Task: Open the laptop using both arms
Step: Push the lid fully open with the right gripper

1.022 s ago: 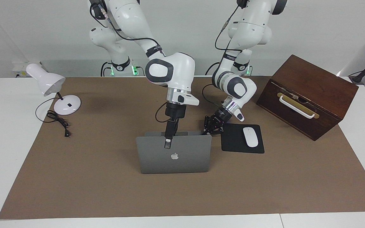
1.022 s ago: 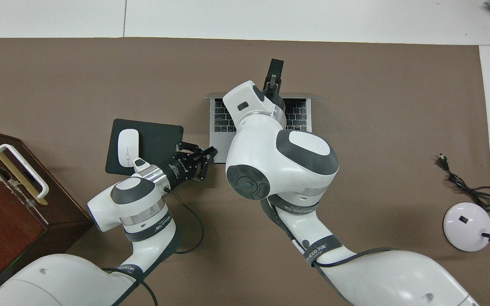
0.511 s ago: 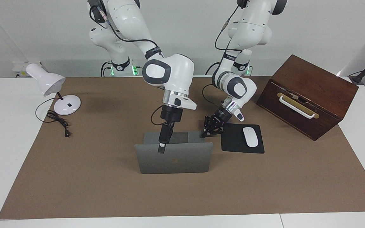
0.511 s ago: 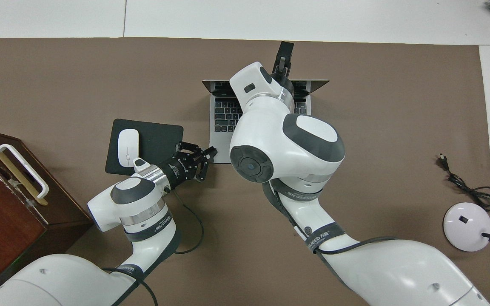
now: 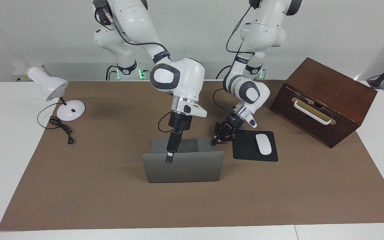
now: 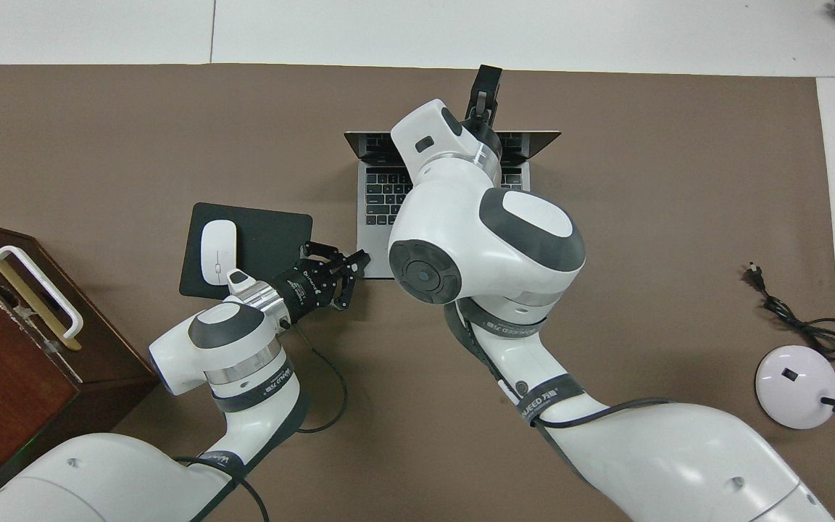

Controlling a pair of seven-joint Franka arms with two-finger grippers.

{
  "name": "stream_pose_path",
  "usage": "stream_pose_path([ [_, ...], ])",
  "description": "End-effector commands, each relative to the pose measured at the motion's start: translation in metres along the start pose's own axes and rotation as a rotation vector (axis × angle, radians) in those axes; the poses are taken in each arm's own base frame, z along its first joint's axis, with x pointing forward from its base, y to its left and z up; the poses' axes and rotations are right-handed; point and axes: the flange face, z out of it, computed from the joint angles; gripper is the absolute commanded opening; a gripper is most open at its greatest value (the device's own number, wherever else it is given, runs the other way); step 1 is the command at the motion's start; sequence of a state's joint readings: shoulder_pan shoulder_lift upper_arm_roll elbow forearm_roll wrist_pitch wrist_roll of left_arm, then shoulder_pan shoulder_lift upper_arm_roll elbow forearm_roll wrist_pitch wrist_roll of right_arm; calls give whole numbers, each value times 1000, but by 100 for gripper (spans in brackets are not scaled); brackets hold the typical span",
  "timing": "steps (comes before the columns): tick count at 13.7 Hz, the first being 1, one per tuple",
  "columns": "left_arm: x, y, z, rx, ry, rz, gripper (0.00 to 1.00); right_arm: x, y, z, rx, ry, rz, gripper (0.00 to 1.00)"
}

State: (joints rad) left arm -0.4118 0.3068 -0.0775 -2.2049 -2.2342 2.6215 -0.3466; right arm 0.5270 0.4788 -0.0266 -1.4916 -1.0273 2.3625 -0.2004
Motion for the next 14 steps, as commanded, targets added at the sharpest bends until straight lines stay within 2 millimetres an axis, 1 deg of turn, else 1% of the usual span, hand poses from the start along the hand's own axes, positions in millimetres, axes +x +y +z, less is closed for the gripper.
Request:
stream_pose_path([
  [1, 29, -18, 24, 36, 64, 3, 0, 5, 10, 7, -20, -14, -32, 100],
  [6, 29, -18, 24, 36, 64, 3, 0, 11, 17, 12, -25, -17, -12, 100],
  [14, 29, -18, 24, 36, 64, 3, 0, 12, 23, 15, -29, -23, -15, 100],
])
